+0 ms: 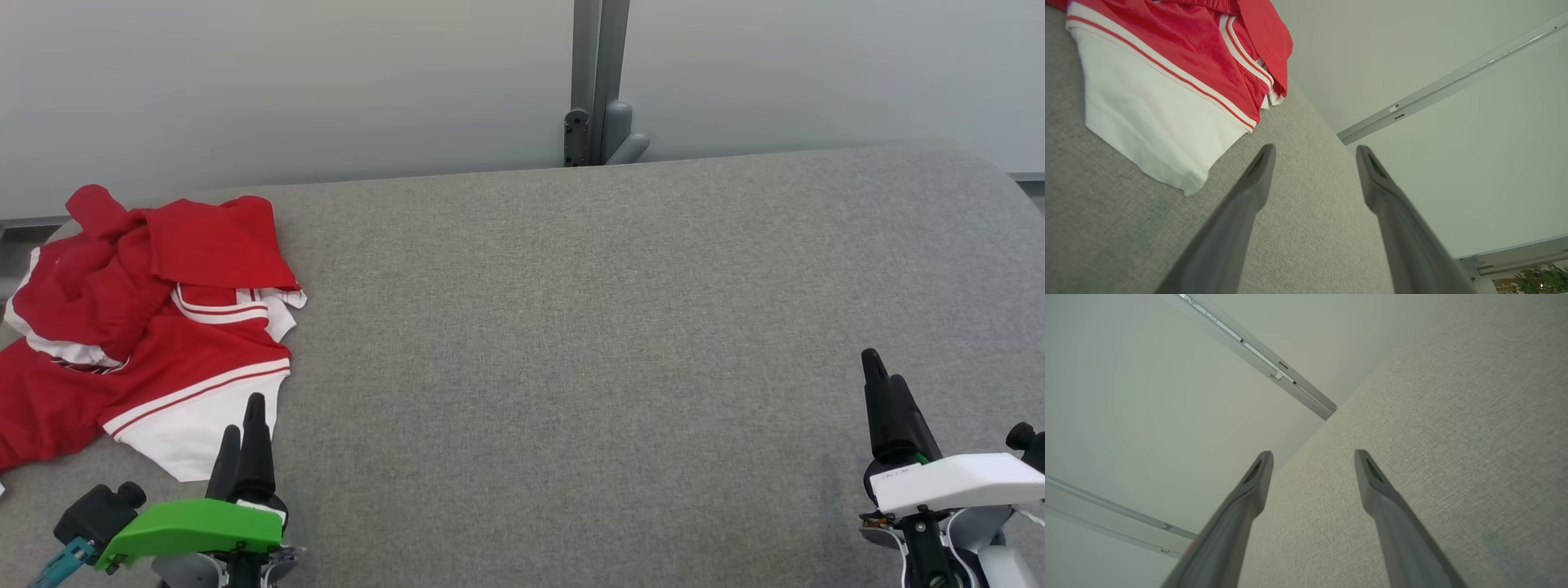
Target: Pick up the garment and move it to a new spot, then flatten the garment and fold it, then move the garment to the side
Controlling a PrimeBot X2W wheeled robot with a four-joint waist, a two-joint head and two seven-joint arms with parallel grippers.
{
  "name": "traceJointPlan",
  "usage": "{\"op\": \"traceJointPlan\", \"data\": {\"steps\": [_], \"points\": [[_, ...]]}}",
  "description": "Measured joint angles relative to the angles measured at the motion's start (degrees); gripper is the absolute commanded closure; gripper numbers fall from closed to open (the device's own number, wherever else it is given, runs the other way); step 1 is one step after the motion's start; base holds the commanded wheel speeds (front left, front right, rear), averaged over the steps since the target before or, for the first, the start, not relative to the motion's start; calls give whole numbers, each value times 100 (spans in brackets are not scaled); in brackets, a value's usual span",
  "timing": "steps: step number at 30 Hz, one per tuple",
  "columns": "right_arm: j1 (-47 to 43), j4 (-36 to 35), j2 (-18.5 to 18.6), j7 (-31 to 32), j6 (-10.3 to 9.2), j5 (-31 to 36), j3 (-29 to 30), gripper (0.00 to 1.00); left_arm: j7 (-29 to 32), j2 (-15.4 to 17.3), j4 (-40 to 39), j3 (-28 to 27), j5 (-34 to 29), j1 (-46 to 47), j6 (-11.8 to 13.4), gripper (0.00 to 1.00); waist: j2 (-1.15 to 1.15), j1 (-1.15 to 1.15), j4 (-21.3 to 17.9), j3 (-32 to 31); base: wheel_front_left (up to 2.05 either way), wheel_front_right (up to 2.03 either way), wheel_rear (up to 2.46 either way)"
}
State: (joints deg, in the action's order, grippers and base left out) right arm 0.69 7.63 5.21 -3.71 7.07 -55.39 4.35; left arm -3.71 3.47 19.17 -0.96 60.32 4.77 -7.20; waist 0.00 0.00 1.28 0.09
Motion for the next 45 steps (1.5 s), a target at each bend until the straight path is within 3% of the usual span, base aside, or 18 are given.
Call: {"op": "traceJointPlan", "data": {"steps": [14, 22, 45], "points": [[-96, -66, 136, -250, 4, 1573, -107, 0, -259, 43, 30, 46, -1805, 1, 10, 0, 0, 0, 47, -4, 0, 0, 0], [-143, -46, 178, -391, 5, 2267, -102, 0, -397, 89, 80, 111, -2531, 0, 10, 0, 0, 0, 71, -16, 0, 0, 0], [-163, 105, 259, -701, 22, 3646, -55, 0, -704, 276, 225, 292, -4006, 66, -4, 0, 0, 0, 125, -25, 0, 0, 0]]}}
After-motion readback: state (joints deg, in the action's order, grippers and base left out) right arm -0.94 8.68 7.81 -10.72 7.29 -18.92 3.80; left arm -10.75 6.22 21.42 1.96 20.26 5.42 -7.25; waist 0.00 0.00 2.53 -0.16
